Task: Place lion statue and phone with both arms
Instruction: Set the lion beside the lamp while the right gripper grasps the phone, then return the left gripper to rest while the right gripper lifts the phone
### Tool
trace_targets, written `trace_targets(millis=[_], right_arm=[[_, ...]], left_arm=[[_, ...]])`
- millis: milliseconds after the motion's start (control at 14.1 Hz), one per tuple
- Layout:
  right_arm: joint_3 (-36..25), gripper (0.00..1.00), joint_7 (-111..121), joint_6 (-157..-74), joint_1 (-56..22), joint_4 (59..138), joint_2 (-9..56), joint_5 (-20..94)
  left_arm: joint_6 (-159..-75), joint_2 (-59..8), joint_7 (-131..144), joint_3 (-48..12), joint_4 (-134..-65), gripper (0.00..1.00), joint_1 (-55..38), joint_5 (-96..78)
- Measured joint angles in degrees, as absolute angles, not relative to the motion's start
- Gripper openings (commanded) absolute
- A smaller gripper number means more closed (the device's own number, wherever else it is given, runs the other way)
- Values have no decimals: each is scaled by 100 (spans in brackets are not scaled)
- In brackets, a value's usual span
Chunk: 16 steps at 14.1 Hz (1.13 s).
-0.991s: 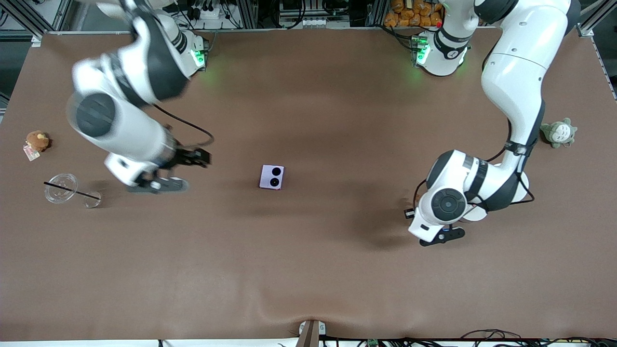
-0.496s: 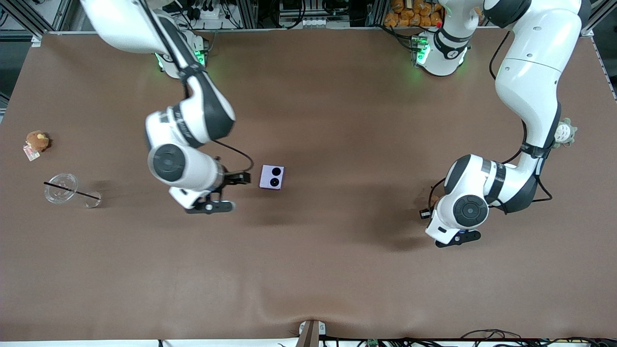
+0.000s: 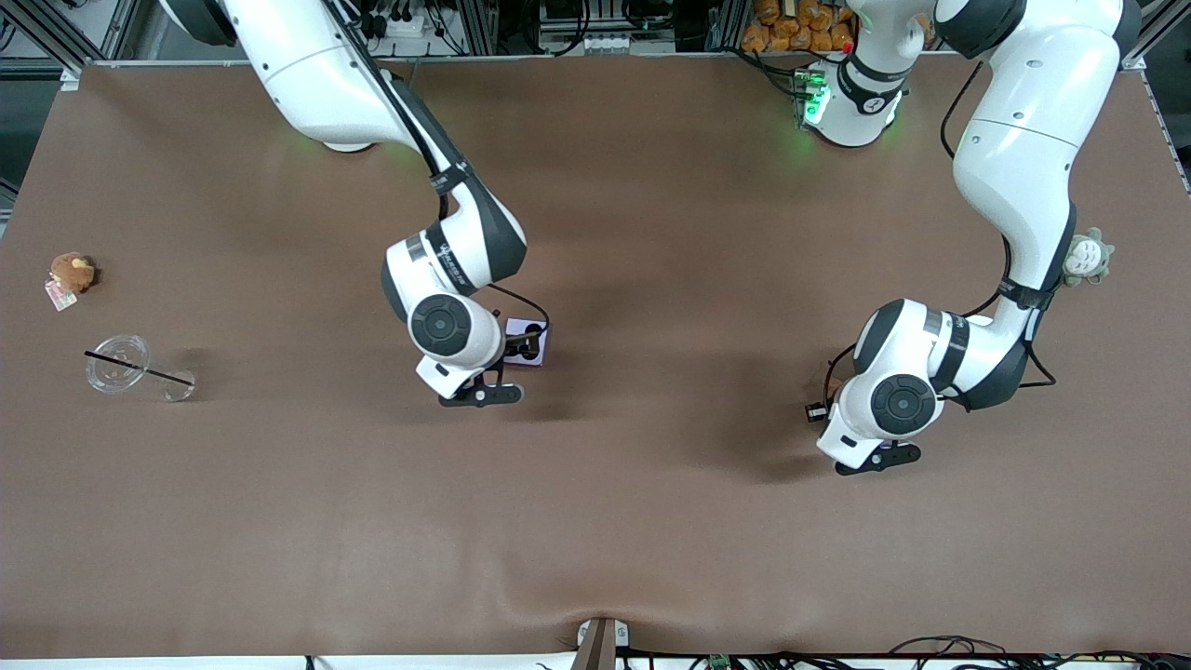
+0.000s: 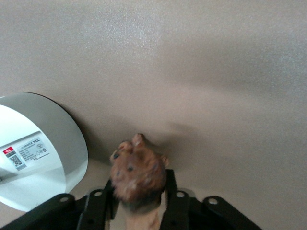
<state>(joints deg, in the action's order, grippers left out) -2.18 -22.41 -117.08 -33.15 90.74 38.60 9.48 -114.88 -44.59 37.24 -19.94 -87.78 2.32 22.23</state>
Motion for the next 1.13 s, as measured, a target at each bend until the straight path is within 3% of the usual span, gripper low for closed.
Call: trace_targets(millis=[354,1133], right_arm=[[-219,100,-2290,-11800,-3434,9131,4011,999],[-234,100,-2687,-12021,-3450,9139,4235,1483]], left_arm=[[-11041,-4176,3724,-2067,-8668,100,238,2243],[-9462,-1662,3725,-2381,-8178,100,279,1532]])
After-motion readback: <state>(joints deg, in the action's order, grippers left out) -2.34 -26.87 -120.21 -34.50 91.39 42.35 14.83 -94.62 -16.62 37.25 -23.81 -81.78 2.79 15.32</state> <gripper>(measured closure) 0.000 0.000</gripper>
